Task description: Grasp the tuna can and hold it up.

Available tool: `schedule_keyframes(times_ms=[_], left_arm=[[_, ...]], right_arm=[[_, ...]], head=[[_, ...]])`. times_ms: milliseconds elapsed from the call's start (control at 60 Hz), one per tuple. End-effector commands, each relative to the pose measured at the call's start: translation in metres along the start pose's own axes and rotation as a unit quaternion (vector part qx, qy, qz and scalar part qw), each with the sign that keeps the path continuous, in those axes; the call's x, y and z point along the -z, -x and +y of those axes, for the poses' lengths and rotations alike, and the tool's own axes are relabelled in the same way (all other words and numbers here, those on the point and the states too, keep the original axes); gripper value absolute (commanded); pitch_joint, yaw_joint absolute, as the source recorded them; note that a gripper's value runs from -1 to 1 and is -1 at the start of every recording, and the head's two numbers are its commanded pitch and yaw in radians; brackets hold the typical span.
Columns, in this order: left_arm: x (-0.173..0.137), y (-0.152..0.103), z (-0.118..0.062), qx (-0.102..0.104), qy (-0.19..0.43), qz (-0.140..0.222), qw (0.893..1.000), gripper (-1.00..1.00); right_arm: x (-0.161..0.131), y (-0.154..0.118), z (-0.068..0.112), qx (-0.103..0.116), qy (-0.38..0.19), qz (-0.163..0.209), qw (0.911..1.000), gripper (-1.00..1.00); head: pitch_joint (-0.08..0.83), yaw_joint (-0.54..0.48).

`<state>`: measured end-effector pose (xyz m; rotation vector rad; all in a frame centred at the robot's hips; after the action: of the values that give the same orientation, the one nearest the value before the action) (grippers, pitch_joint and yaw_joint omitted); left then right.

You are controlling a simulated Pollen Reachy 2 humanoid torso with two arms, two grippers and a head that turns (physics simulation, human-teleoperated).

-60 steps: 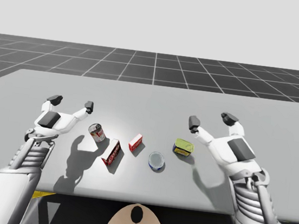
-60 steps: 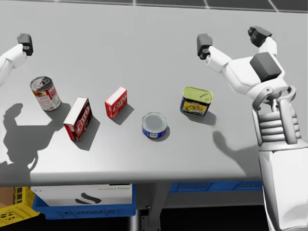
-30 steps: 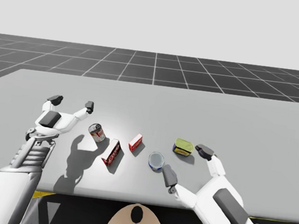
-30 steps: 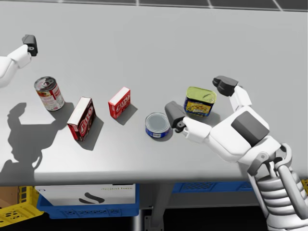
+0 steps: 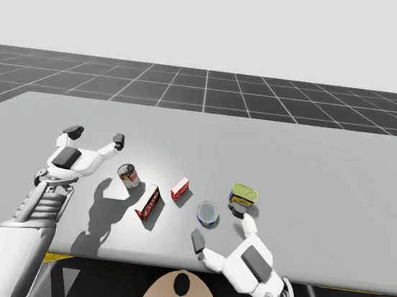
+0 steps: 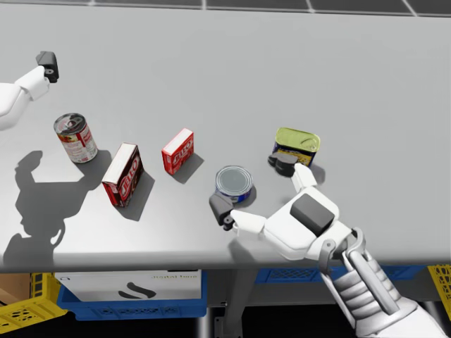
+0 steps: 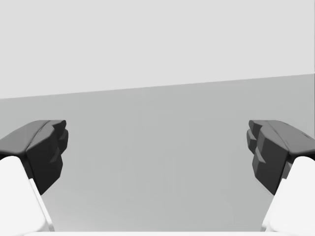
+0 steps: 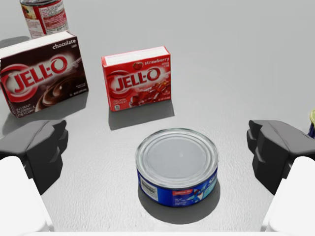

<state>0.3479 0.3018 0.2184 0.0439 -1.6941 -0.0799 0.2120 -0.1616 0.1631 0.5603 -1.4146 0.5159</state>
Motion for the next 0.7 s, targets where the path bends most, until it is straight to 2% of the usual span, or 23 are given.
schedule_keyframes(times_ms=[17,217,233,350,517,533,550,567,583,600,617,700], left_arm=[[0.000,0.000,0.000,-0.001,0.001,-0.002,1.000,-1.00],[0.000,-0.001,0.000,-0.001,0.001,-0.002,1.000,-1.00],[0.000,-0.001,0.000,-0.002,0.001,-0.003,1.000,-1.00],[-0.001,-0.001,0.000,-0.003,0.001,-0.003,1.000,-1.00],[-0.001,-0.002,-0.001,-0.003,0.001,-0.004,1.000,-1.00],[-0.001,-0.002,0.000,-0.003,0.001,-0.004,1.000,-1.00],[-0.001,-0.002,0.000,-0.003,0.001,-0.004,1.000,-1.00],[-0.001,-0.002,0.000,-0.003,0.001,-0.004,1.000,-1.00],[-0.001,-0.002,0.000,-0.003,0.001,-0.004,1.000,-1.00],[-0.002,-0.002,-0.001,-0.003,0.001,-0.004,1.000,-1.00],[-0.002,-0.002,-0.001,-0.003,0.001,-0.004,1.000,-1.00],[-0.002,-0.002,-0.001,-0.003,0.001,-0.005,1.000,-1.00]], right_arm=[[0.024,0.015,0.004,0.007,0.002,0.019,0.9998,-1.00],[0.049,0.026,0.000,-0.014,0.009,0.063,0.9979,-1.00],[0.052,0.027,0.000,-0.021,0.009,0.070,0.9973,-1.00],[0.062,0.031,-0.001,-0.027,0.008,0.095,0.9951,-1.00],[0.064,0.035,-0.002,-0.036,0.003,0.098,0.9945,-0.97],[0.063,0.035,-0.003,-0.034,0.008,0.096,0.9948,-0.61],[0.062,0.035,-0.003,-0.026,0.007,0.096,0.9950,-0.43],[0.062,0.035,-0.003,-0.020,0.005,0.098,0.9950,-0.02],[0.062,0.035,-0.004,-0.014,0.002,0.101,0.9947,0.22],[0.061,0.034,-0.004,-0.013,0.005,0.101,0.9947,0.75],[0.060,0.035,-0.005,-0.014,0.006,0.103,0.9946,0.89],[0.057,0.036,-0.005,-0.009,0.007,0.103,0.9946,1.00]], head=[[0.747,-0.06],[0.746,-0.06],[0.746,-0.06],[0.747,-0.06],[0.746,-0.06],[0.746,-0.06],[0.746,-0.06],[0.746,-0.06],[0.746,-0.06],[0.746,-0.06],[0.745,-0.06],[0.743,-0.06]])
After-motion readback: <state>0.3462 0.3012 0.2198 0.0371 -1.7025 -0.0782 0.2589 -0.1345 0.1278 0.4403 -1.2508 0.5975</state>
